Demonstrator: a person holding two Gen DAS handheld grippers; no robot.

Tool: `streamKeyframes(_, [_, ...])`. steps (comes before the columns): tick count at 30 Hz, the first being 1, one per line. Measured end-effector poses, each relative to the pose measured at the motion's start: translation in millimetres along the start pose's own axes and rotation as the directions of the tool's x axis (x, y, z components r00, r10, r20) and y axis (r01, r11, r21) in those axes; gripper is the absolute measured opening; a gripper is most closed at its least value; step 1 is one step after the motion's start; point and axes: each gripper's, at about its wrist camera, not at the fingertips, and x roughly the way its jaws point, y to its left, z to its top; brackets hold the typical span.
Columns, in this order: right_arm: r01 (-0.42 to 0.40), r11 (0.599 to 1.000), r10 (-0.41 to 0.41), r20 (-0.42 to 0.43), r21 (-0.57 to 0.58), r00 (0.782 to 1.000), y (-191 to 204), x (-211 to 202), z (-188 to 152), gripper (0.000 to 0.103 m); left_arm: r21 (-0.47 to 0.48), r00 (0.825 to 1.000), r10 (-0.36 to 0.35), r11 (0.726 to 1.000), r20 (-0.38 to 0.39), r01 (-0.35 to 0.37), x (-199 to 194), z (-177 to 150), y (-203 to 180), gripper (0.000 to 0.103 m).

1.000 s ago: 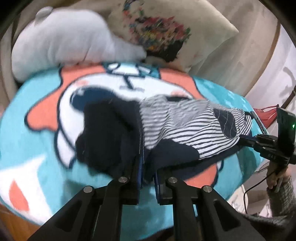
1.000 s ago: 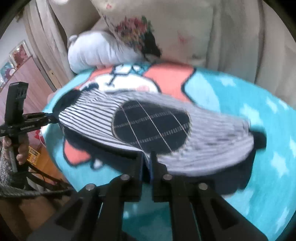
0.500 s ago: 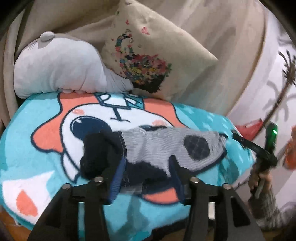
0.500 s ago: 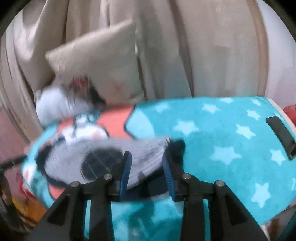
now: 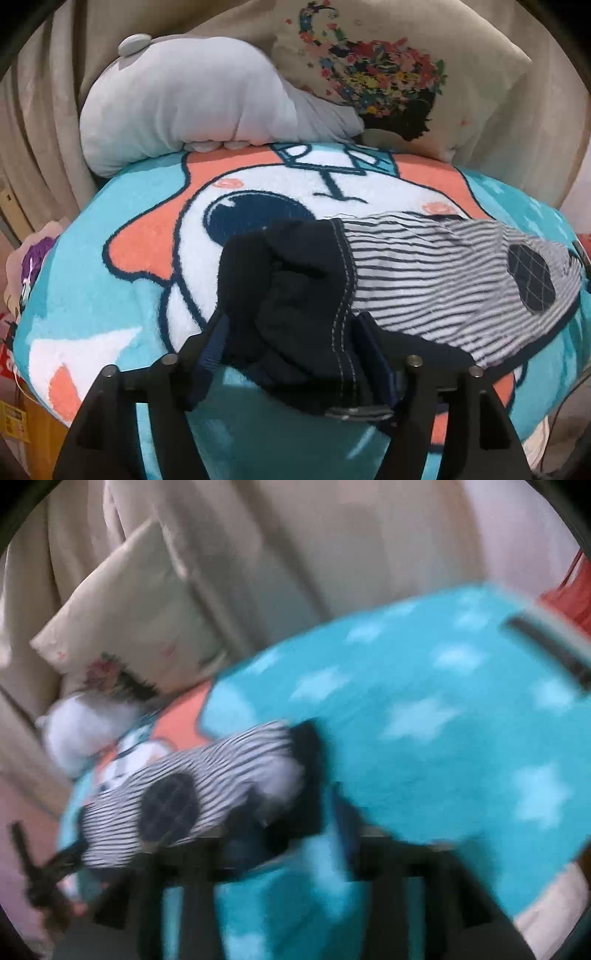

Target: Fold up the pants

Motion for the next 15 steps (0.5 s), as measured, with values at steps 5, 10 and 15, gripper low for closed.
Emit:
streamKeyframes(5, [-0.084, 0.995, 0.086, -0.032, 0.061, 0.996, -4.1, 14.7, 9.1, 0.083, -0.068, 0.999, -0.029, 0.997, -0.014, 0.028, 4.7, -3.4, 10.6, 0.082])
streamKeyframes(10, [-0.129, 0.984, 0.143, -0.111, 0.124, 0.984, -3.1, 57.5, 8.1, 0.075, -0.087, 0.999, -0.040, 0.995, -0.015, 0.039, 1.3, -6.0, 13.2, 0.082])
streamKeyframes(15, [-0.178, 0.976, 0.195, -0.138, 0.129, 0.971, 1.7, 59.1, 13.5, 0.022, -0.153, 0.996, -0.084, 0.985, -0.025, 0.079, -16.0, -2.9, 20.9, 0.082])
